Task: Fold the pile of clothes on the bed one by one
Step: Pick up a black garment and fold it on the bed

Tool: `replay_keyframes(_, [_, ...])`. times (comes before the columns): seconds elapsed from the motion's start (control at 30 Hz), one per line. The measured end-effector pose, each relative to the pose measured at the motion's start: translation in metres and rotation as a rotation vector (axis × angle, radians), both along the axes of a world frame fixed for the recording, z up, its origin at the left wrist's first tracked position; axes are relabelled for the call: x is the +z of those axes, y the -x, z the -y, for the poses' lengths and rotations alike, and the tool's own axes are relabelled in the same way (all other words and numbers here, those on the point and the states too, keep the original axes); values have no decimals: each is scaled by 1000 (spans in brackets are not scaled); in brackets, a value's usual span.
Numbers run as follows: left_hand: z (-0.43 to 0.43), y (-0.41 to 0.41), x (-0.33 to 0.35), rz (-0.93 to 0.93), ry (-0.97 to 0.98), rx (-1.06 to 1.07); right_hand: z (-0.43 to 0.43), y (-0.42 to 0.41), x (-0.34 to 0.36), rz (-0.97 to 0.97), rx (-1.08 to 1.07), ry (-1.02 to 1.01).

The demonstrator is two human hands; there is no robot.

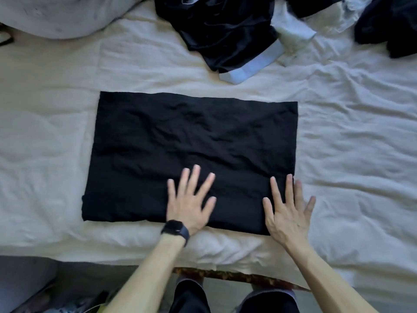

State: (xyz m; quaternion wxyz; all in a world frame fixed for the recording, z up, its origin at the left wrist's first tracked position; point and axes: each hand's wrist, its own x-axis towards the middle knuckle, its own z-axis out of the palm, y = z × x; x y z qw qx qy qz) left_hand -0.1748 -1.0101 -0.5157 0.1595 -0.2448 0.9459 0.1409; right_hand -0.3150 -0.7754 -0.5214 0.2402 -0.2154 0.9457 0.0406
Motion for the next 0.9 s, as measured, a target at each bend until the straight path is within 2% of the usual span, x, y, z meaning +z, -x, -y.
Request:
replay_keyframes(0.23, [-155, 68, -6, 59, -136, -407, -94, 52, 6, 47, -118, 0])
replay_keyframes(0.4, [-187, 78, -1, 146, -28, -344, -151, 56, 15, 103, -125, -12])
replay_keyframes(0.57, [-187, 94, 29, -69, 20, -282, -169, 57, 12, 165, -112, 32])
replay_keyframes(0.6, [-184, 96, 36, -116, -21, -206, -167, 57, 13, 179, -126, 33])
replay_keyframes(0.67, [-176, 102, 56, -129, -170, 111, -157, 60, 22, 212, -165, 34])
replay_keyframes(0.73, [-166, 104, 74, -198, -237, 416, -136, 68, 42, 253, -210, 133])
replay_keyframes(0.83, [-151, 102, 96, -291, -208, 607, -94, 86, 72, 323, -327, 471])
replay_keyframes(0.9, [-144, 96, 104, -277, -223, 637, -62, 106, 80, 538, -518, 634])
